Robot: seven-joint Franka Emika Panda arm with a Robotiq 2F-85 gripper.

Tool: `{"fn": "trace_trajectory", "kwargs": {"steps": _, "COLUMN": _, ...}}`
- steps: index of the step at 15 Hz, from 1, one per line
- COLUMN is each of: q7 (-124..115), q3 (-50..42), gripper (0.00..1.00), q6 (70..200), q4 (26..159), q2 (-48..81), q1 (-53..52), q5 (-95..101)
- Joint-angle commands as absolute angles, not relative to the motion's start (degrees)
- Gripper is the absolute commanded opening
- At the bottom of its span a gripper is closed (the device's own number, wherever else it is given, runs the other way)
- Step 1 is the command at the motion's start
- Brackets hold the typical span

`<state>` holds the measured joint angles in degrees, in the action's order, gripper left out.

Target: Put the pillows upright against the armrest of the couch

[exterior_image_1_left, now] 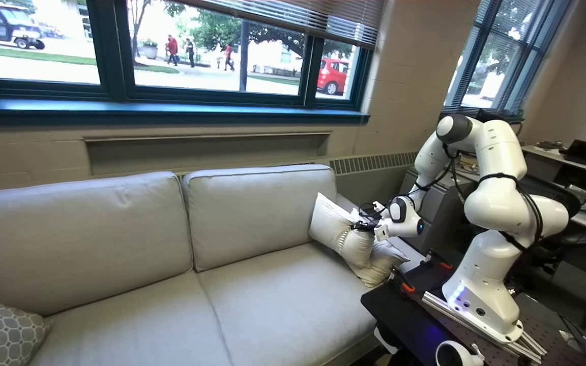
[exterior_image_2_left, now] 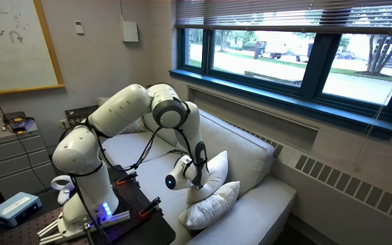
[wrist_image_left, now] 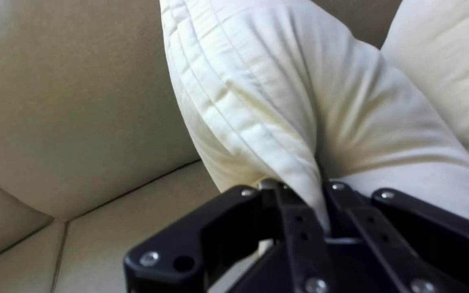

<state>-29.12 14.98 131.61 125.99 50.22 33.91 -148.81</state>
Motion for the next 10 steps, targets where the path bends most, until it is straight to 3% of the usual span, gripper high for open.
{"fn": "trace_trajectory", "kwargs": {"steps": 1, "q7": -32.0, "q3": 22.1, "gripper": 0.04, "q6": 138.5, "q4": 122.3, "q2": 55.0, "q1": 40.5, "q5": -148.9}}
{"fn": "trace_trajectory", "kwargs": {"steps": 3, "q7": -34.1, "q3": 23.7, "gripper": 0.04, "q6": 141.1, "q4": 121.6, "q2": 56.3, "q1": 41.8, "q5": -148.9}}
{"fn": "trace_trajectory", "kwargs": {"steps": 4, "q7": -41.5, "q3": 17.6, "gripper": 0.04, "q6": 138.8, "q4": 121.8, "q2": 54.1, "q1": 34.1, "q5": -148.9}}
{"fn": "trace_trajectory", "kwargs": {"steps": 7, "q7": -48.5, "q3": 12.6, "gripper": 0.04, "q6": 139.8, "q4": 120.4, "q2": 54.2, "q1": 31.6, "q5": -148.9}}
{"fn": "trace_trajectory", "kwargs": {"steps": 8, "q7": -45.3, "q3": 17.2, "gripper": 0.04, "q6": 142.9, "q4": 119.2, "q2": 56.4, "q1": 38.1, "q5": -148.9}}
{"fn": "trace_trajectory", "kwargs": {"steps": 9, "q7": -53.5, "q3": 10.4, "gripper": 0.04, "q6": 139.9, "q4": 120.4, "q2": 54.1, "q1": 30.1, "q5": -148.9}}
{"fn": "trace_trajectory", "kwargs": {"steps": 10, "q7": -55.3, "q3": 10.5, "gripper": 0.04, "q6": 140.1, "q4": 120.2, "q2": 54.0, "q1": 29.6, "q5": -149.1}}
